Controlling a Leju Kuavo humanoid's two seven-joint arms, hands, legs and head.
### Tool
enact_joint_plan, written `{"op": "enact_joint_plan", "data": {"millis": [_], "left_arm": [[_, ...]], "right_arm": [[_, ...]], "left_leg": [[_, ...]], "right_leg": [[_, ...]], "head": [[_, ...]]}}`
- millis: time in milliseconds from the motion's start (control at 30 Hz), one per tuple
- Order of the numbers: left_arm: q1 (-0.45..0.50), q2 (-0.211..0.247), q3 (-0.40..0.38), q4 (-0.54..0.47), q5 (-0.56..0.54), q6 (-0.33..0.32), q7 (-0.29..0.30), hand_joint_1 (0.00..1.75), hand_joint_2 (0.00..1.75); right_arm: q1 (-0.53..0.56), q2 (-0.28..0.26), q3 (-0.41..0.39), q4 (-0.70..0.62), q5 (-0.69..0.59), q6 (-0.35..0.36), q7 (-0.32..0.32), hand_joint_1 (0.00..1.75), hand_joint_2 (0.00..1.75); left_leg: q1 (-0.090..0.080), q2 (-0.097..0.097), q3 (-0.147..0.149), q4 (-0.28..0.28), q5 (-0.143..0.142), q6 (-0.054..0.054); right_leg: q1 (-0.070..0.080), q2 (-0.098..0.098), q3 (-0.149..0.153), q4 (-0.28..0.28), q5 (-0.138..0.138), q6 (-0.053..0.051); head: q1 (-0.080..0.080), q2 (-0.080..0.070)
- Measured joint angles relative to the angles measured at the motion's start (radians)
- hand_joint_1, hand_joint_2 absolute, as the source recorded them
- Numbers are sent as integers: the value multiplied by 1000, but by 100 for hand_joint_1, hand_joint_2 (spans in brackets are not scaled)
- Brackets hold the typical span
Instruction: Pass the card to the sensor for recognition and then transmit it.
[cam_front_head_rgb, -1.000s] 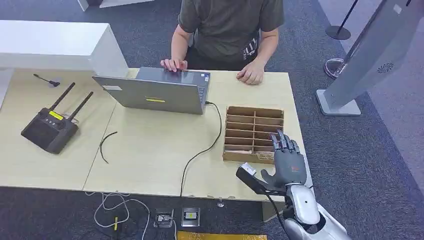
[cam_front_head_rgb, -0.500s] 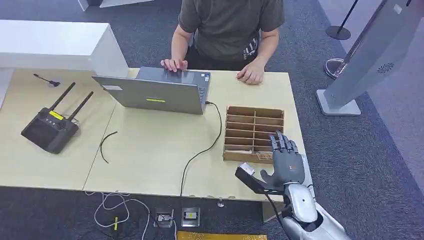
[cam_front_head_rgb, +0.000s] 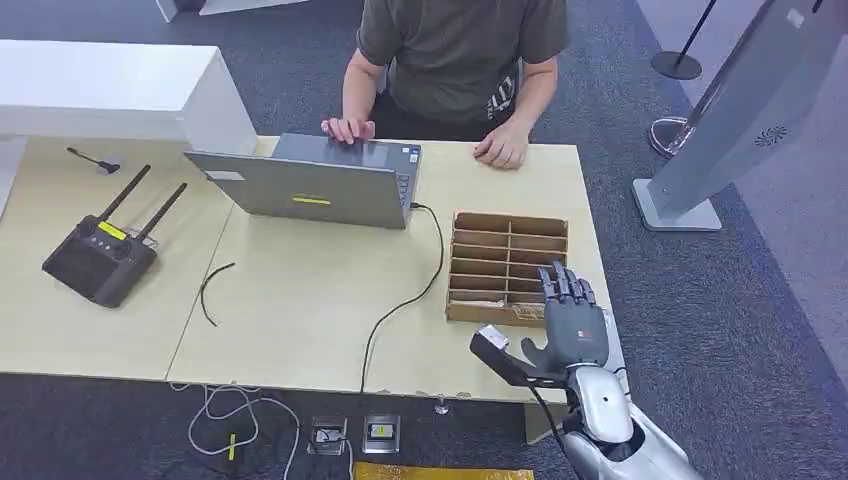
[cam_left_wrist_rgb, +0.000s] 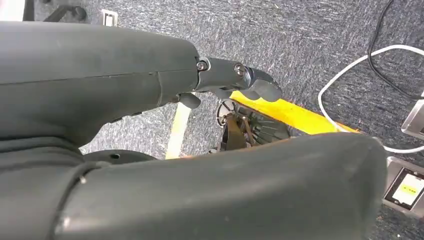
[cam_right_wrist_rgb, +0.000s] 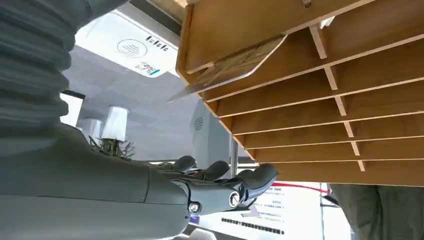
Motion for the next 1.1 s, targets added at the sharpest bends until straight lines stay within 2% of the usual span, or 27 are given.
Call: {"op": "enact_joint_plan", "data": {"millis": [33,1100], "left_arm": [[0,0,0,0,0,0,0,0,0],[0,0,0,0,0,-1,-1,0,0]], "right_arm": [[0,0,0,0,0,0,0,175,175],[-5,8,-2,28,5,5,-17,175,175]], "left_leg": [[0,0,0,0,0,0],[0,0,0,0,0,0]], "right_leg": [[0,0,0,0,0,0],[0,0,0,0,0,0]], "head": [[0,0],[0,0]]}}
